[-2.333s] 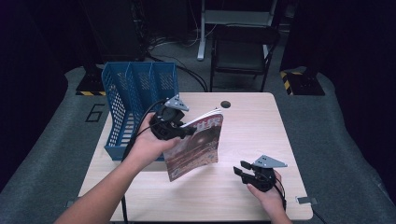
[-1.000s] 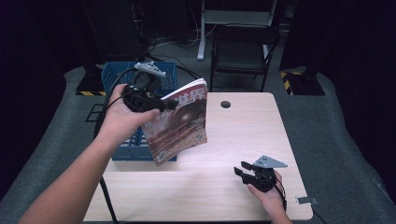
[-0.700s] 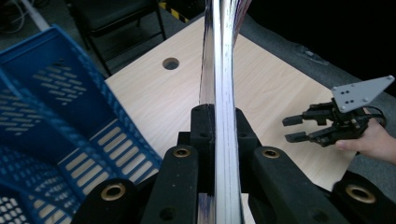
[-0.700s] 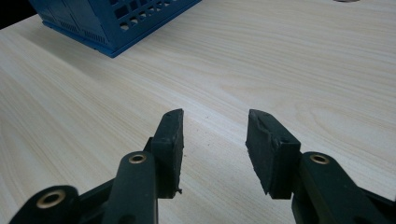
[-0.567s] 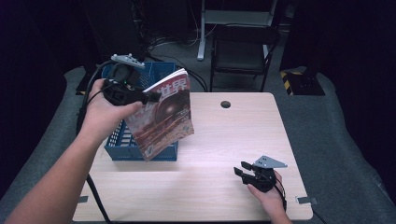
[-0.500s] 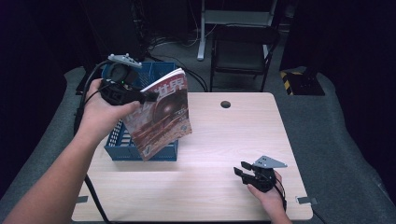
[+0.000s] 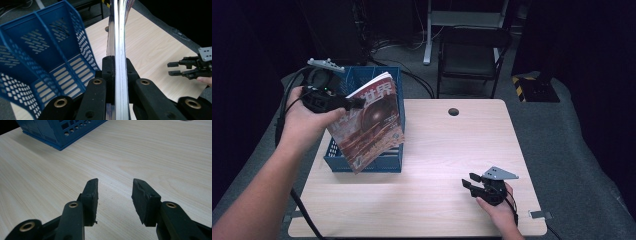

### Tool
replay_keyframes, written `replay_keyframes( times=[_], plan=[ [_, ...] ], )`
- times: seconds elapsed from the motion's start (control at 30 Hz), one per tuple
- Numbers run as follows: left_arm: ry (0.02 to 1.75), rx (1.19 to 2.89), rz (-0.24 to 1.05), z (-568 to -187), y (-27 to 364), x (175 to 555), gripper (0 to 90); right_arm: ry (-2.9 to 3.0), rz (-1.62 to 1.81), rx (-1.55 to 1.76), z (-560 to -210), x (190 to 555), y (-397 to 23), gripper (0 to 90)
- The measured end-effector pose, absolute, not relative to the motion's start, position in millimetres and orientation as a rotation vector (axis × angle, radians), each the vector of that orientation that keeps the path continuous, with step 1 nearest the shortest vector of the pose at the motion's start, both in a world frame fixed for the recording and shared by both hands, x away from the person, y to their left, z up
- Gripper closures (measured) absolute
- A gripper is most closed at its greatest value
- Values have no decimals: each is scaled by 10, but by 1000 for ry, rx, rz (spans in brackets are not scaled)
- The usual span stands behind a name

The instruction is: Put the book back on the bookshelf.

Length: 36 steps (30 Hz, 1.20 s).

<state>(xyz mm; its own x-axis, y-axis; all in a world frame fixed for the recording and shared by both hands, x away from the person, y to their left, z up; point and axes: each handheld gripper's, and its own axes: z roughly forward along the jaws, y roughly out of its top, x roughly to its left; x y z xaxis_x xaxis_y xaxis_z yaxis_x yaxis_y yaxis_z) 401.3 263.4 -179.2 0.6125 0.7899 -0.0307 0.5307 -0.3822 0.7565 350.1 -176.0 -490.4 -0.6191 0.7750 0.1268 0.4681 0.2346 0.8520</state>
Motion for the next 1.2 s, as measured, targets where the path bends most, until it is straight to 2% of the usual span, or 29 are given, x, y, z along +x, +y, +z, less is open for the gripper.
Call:
replay_keyframes(
  times=[0.8, 1.2],
  plan=[
    [1268, 1975, 520, -1837, 3280, 4119, 842, 2205, 1334, 1133, -4903, 3547, -1699, 562],
    [1357, 1900, 546, -1894, 3343, 4355, 842, 2206, 1345, 1139, -4902, 3535, -1712, 562]
  ],
)
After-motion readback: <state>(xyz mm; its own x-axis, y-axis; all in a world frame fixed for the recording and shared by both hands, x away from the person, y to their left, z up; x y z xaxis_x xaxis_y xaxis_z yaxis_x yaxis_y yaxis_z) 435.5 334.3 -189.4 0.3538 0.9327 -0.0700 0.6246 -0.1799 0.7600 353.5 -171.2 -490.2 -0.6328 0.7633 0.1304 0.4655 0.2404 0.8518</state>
